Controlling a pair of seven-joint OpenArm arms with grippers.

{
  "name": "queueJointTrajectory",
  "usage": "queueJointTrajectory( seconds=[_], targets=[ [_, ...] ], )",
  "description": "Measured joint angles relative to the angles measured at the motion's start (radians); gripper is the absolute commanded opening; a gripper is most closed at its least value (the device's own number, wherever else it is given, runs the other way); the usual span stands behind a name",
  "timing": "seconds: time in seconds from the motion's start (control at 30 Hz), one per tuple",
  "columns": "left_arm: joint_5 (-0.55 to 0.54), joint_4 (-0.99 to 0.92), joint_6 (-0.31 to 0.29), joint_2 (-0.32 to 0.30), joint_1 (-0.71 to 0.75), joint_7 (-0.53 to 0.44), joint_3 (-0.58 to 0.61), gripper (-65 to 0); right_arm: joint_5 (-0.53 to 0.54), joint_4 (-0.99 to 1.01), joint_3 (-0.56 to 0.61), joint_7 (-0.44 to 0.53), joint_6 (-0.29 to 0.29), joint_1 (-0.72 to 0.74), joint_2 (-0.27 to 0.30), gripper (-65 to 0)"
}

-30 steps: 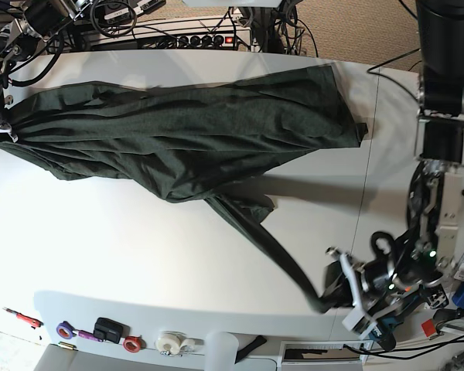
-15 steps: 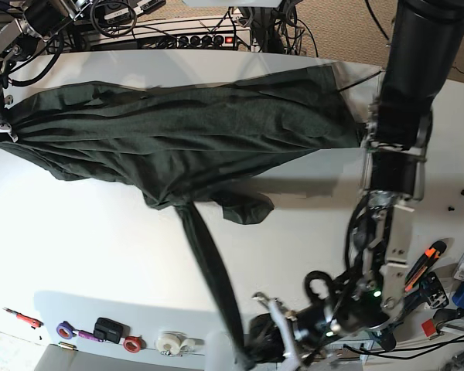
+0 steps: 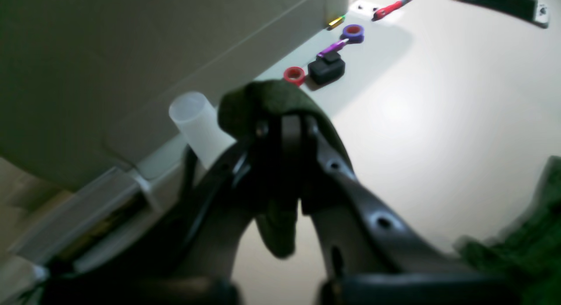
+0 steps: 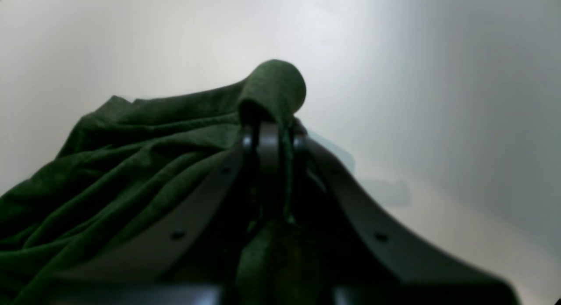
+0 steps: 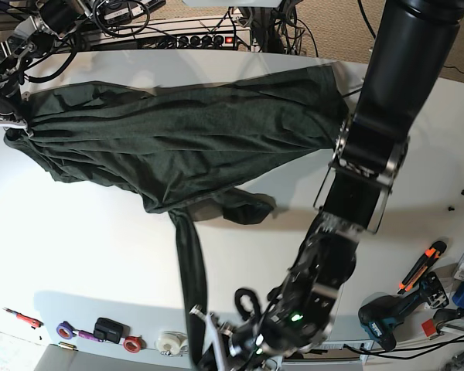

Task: Layout the t-shirt on the table in an organized manner, then fold the t-shirt properly
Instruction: 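Drag the green sleeve with the left gripper outward across the table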

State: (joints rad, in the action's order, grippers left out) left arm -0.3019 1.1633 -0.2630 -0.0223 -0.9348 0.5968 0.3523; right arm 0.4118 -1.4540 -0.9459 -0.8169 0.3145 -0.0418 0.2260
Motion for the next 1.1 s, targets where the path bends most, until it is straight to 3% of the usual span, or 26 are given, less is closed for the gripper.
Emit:
queueJointTrajectory(
  seconds=[0.3,0.5,0.6,0.8,1.0,1.03,1.1],
  targets=[
    [0.014,-0.032,0.098,0.047,-0.108,-0.015,0.051,-65.0,-0.022,0.0,0.0,0.006,0.0,0.0,-0.005,-65.0],
    [0.014,-0.037,0.102,0.088,-0.107,-0.044,0.051,-65.0,-0.023,0.0,0.0,0.006,0.0,0.0,-0.005,-65.0],
    [0.074,-0.069,0.102,0.087,-0.102,-0.063,0.051,-65.0,-0.042,0.0,0.0,0.006,0.0,0.0,-0.005,-65.0],
    [0.183,-0.234,0.095,0.066,-0.092,-0.09,0.051,-65.0,-0.042,0.0,0.0,0.006,0.0,0.0,-0.005,-65.0],
    [0.242,-0.321,0.134,-0.028,-0.087,-0.092,0.051,-65.0,-0.044,0.0,0.0,0.006,0.0,0.0,-0.005,-65.0],
    [0.243,-0.322,0.131,-0.043,-0.085,-0.089,0.051,-61.9,-0.044,0.0,0.0,0.006,0.0,0.0,-0.005,-65.0],
    [0.241,-0.321,0.114,-0.072,-0.085,-0.075,0.051,-45.2,-0.044,0.0,0.0,0.006,0.0,0.0,-0.005,-65.0]
  ],
)
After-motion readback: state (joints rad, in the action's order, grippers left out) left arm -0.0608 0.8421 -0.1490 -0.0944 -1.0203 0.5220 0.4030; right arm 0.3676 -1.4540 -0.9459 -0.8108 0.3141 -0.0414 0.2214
